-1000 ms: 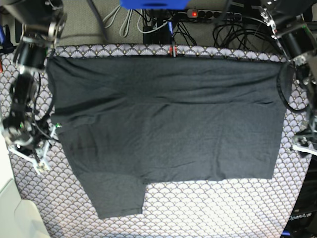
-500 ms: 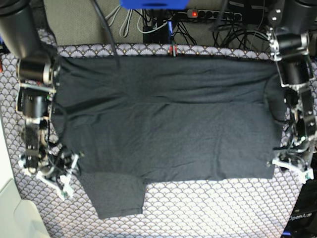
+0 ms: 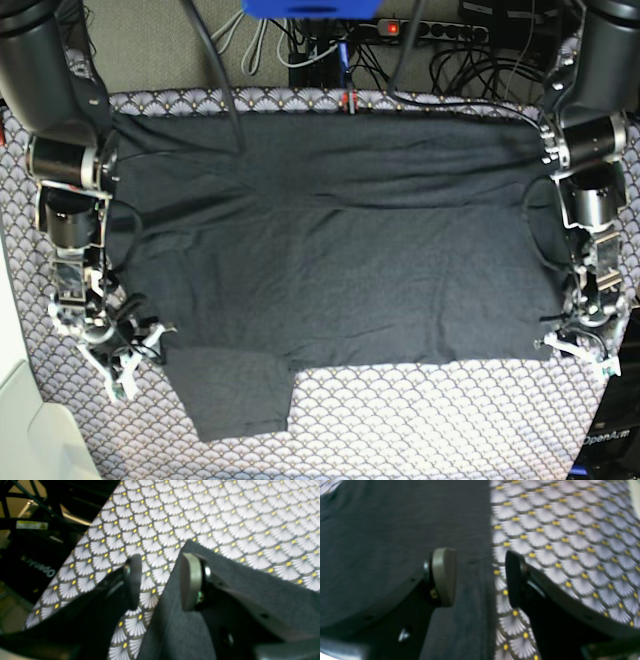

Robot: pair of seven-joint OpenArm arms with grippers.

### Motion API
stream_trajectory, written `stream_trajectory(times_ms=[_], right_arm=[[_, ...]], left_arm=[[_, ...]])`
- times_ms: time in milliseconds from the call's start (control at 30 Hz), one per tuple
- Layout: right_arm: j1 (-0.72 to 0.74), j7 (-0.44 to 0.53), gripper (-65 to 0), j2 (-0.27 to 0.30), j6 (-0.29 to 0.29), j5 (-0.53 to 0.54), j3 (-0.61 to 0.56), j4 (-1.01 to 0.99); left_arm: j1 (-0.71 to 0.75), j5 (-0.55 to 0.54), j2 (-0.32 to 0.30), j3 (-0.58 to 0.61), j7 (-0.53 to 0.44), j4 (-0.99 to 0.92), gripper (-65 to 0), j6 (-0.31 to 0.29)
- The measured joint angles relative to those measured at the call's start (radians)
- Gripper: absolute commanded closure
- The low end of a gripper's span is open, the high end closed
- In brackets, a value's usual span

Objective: Fold the T-shirt properly
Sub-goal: 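Move both grippers along the shirt sides toward the hem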

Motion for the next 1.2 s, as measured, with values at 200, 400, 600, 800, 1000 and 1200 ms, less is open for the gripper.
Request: stream_trajectory(times_ms=[200,400,600,800,1000,1200], right_arm=[[-0.005,0.092,-33.1,0.009,-0.098,0.000,0.001,-0.078],[-0.014,0.134,-33.1,0.013,-0.112,0.003,0.001,-0.145],[-0.034,0.145,-33.1,0.013,-0.113,0.003,0.001,-0.144],[-0.046,0.134,-32.8,0.009,-0.112,0.003,-0.001,-0.147],[-0.067,0.154,-32.4,0.009,-0.112,0.008,-0.001,-0.144],[-0.083,0.164,-20.4,0.009,-0.092,0.023,-0.001,-0.138]], left_arm=[[0.000,0.002,0.006,0.000,-0.018,-0.001,-28.2,0.003],[0.053,0.009,0.030,0.000,-0.012,0.023,-28.7,0.000],[0.095,0.006,0.022,0.000,-0.008,0.064,-28.7,0.000],[0.105,0.006,0.023,0.000,-0.006,0.066,-28.7,-0.001],[0.105,0.007,0.022,0.000,-0.006,0.066,-28.8,0.000],[0.105,0.010,0.023,0.000,-0.006,0.066,-28.8,0.000]])
